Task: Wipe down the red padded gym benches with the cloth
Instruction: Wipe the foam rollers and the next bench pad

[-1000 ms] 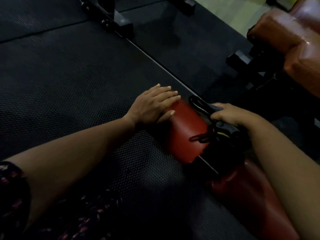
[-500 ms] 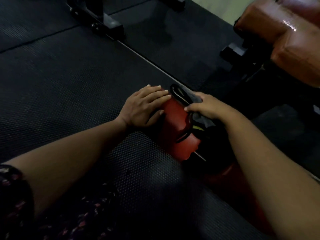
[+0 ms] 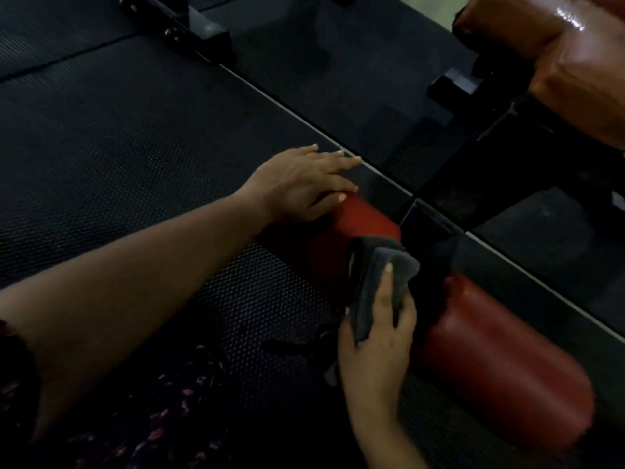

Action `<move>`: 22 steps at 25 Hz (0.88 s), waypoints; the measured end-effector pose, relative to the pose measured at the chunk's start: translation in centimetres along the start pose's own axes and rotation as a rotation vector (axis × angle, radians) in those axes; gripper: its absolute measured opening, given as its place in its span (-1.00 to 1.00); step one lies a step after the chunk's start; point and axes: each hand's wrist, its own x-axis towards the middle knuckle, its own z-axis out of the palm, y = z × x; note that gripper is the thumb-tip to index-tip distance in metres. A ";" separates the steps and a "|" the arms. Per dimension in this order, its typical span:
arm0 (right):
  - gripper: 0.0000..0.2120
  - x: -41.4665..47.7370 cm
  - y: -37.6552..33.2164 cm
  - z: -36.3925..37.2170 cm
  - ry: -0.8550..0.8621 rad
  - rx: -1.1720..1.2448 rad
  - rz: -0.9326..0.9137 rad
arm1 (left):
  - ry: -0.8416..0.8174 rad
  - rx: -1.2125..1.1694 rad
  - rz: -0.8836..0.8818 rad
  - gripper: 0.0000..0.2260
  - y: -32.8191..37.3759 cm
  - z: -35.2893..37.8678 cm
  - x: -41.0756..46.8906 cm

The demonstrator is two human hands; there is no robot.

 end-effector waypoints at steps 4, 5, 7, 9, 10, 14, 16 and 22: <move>-0.10 -1.5 4.6 0.1 0.046 -0.396 -0.369 | -0.024 0.006 -0.005 -0.46 -0.2 0.2 0.2; -0.32 -2.1 5.4 -0.1 0.073 -0.484 -0.545 | -0.016 0.014 -0.003 -0.47 -0.4 0.3 0.1; -0.59 -2.5 5.4 -0.2 0.062 -0.581 -0.797 | -0.006 0.023 -0.003 -0.48 -0.4 0.5 0.1; -0.61 -0.9 3.3 0.8 0.050 -0.658 -0.882 | -0.013 0.008 -0.003 -0.47 0.0 0.5 0.1; -0.61 0.2 1.4 1.9 0.063 -0.715 -0.888 | -0.007 0.001 0.000 -0.46 0.2 0.3 0.0; -0.55 2.5 -5.4 7.4 -0.098 -1.061 -0.960 | 0.009 -0.025 -0.007 -0.46 0.4 -0.3 -0.1; -0.53 2.6 -5.6 8.1 -0.060 -1.146 -0.960 | 0.003 -0.020 -0.015 -0.48 0.5 -0.3 -0.2; -0.50 0.2 3.1 1.1 0.022 -0.816 -0.883 | -0.005 -0.009 -0.027 -0.43 0.5 -0.5 -0.3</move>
